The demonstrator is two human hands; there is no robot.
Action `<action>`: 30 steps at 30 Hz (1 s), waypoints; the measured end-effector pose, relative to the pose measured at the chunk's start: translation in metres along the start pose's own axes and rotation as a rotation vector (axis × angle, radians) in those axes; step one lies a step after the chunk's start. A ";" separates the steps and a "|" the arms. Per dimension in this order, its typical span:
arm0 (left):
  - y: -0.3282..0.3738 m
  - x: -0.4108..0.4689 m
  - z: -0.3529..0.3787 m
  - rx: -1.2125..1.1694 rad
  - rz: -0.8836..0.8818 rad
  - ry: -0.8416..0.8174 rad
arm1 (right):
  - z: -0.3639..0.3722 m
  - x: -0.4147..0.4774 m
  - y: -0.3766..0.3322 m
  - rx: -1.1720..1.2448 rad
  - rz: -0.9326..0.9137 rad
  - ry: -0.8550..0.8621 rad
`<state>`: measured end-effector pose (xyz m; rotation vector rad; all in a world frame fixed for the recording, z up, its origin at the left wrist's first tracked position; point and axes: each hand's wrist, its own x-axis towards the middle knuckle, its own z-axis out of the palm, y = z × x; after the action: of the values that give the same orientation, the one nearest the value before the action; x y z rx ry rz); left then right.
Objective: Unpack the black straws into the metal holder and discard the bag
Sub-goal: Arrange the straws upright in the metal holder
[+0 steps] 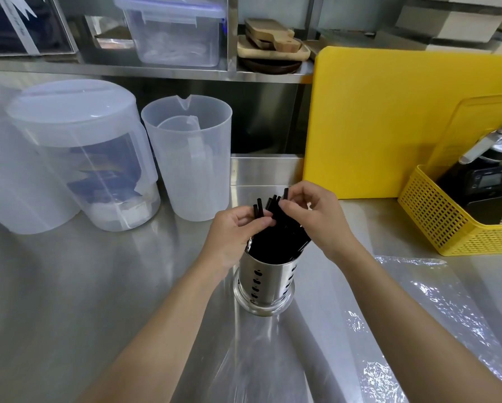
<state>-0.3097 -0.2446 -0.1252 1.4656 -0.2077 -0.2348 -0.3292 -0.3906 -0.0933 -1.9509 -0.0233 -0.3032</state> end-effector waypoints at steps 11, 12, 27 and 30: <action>0.002 -0.002 0.002 0.066 0.028 -0.031 | 0.004 -0.003 -0.006 -0.433 -0.180 -0.119; 0.002 -0.002 0.002 0.081 0.028 -0.035 | 0.005 -0.003 -0.007 -0.434 -0.181 -0.120; 0.120 -0.001 -0.004 -0.135 0.277 0.179 | -0.044 0.003 -0.049 0.005 -0.286 -0.083; 0.130 0.007 -0.009 -0.281 0.199 0.232 | -0.047 -0.003 -0.049 -0.044 -0.297 -0.178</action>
<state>-0.2964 -0.2259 0.0036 1.1717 -0.1253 0.0666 -0.3493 -0.4141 -0.0327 -2.0124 -0.4284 -0.3247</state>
